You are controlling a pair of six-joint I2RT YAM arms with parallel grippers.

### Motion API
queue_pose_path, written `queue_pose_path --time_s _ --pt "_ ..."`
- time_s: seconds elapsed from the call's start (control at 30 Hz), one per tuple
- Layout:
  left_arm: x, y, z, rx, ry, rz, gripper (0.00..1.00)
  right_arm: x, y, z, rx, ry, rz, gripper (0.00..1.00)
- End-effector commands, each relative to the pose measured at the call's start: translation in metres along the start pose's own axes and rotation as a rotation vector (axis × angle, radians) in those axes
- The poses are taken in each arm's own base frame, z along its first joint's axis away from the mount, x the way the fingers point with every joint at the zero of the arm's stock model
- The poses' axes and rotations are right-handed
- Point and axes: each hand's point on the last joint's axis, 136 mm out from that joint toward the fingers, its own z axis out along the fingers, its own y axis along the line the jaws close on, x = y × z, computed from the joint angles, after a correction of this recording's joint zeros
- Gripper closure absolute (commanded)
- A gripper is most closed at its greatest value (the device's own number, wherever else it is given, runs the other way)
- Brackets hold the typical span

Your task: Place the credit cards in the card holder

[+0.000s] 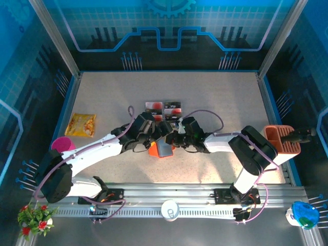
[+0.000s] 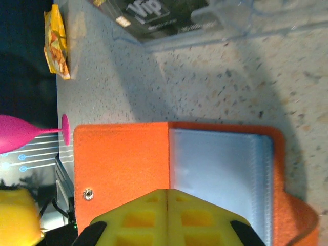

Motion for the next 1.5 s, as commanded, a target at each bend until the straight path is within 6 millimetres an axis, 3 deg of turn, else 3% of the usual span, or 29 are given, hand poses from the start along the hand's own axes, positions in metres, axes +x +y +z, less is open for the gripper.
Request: queue_pose_path --time_s 0.0,0.2,0.4,0.7,0.83,1.07,1.47 --pt "-0.003 -0.003 -0.003 0.058 -0.036 -0.067 0.01 -0.003 -0.012 -0.005 0.039 -0.010 -0.006 1.00" --pt "0.002 0.028 0.011 -0.009 -0.013 -0.071 0.01 -0.010 -0.033 -0.002 0.085 -0.027 0.003 1.00" --pt "0.000 0.055 0.018 -0.082 0.028 -0.043 0.01 -0.002 -0.049 -0.002 0.104 -0.012 0.026 1.00" --pt "-0.007 0.074 0.033 -0.153 0.116 0.071 0.01 0.010 -0.055 -0.010 0.118 -0.010 0.044 1.00" --pt "-0.003 0.080 0.041 -0.183 0.158 0.126 0.01 0.012 -0.050 -0.012 0.117 -0.015 0.030 1.00" --pt "-0.007 0.095 0.037 -0.243 0.136 0.199 0.01 0.004 -0.032 -0.016 0.133 -0.032 -0.053 1.00" --pt "-0.011 0.108 0.032 -0.288 0.105 0.274 0.01 -0.002 -0.013 0.000 0.115 -0.011 -0.134 1.00"
